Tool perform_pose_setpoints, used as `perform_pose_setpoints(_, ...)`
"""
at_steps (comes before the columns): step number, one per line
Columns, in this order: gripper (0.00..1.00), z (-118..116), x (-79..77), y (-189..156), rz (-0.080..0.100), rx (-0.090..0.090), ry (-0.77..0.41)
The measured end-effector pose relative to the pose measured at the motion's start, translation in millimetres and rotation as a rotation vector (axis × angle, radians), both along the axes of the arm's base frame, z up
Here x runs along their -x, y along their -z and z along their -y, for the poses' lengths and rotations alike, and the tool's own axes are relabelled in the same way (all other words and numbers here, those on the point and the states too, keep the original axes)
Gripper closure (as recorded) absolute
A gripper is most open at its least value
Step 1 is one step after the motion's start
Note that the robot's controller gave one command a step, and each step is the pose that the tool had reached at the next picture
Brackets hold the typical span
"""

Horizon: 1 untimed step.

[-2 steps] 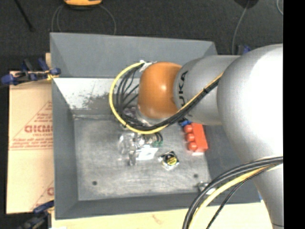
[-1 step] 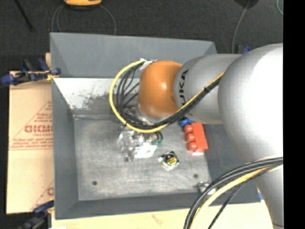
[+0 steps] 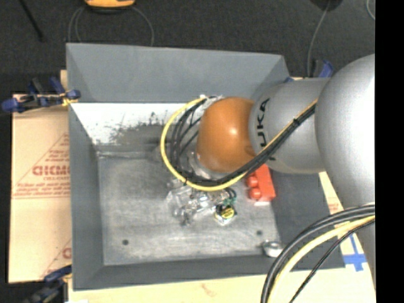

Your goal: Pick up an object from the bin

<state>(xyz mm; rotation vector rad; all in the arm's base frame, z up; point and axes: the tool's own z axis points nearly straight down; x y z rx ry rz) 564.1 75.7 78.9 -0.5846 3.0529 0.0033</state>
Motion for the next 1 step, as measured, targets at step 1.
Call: perform_pose_setpoints(1, 0.0, 0.8, 3.1, 2.0, -0.015, 0.003, 0.0)
